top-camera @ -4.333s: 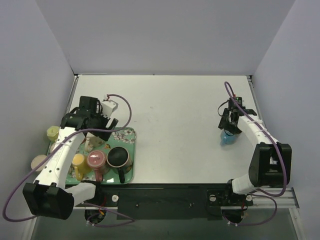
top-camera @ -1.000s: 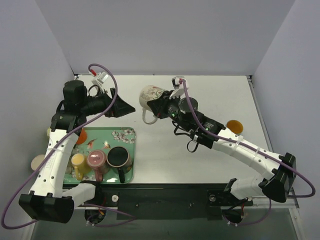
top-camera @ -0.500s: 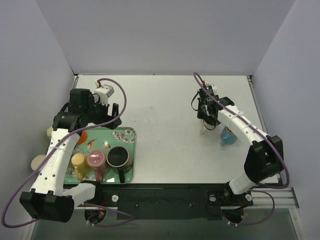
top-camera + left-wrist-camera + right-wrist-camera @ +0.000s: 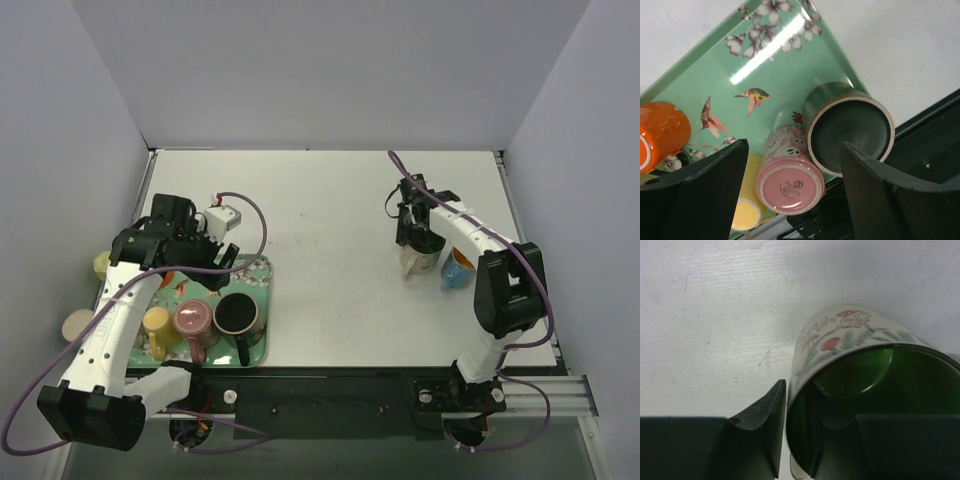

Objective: Turn the mug right side up

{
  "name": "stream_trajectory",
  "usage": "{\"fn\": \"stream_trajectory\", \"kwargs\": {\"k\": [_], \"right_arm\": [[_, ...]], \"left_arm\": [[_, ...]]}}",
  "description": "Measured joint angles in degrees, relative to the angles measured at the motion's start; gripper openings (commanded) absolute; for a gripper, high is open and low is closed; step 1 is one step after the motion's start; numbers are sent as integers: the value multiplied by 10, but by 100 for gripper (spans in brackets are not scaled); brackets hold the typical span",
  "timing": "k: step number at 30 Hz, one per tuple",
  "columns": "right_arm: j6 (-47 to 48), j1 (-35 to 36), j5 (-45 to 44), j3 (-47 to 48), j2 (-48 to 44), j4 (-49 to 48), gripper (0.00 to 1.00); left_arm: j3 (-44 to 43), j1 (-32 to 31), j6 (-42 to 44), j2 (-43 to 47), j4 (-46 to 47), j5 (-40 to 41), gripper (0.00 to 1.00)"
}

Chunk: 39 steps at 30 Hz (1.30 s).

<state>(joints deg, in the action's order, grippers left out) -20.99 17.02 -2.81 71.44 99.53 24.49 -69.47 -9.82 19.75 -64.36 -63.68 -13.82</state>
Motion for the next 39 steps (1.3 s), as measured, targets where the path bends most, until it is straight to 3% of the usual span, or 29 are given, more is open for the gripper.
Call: {"fn": "stream_trajectory", "kwargs": {"k": [3,9,17,22,27,30,33,39], "right_arm": [[0,-10,0,0,3,-3,48],[2,-15,-10,0,-8,4,65],[6,66,-94,-23,-178,14,66],[4,207,-151,-97,-312,-40,70],[-20,461,-241,-213,-372,-171,75],[-32,574,-300,-238,-338,-256,73],[-37,674,-362,-211,-239,-340,69],[-97,763,-405,-147,-79,-402,66]], "left_arm": [[14,-3,28,20,-33,6,86],[33,-11,51,63,-87,3,86],[33,-108,54,78,-112,-25,85],[42,-148,25,74,-99,6,92],[41,-119,-23,87,-46,64,94],[35,-55,-46,89,-11,84,94],[28,10,-65,90,26,106,96],[21,35,-93,101,83,126,96]]}}
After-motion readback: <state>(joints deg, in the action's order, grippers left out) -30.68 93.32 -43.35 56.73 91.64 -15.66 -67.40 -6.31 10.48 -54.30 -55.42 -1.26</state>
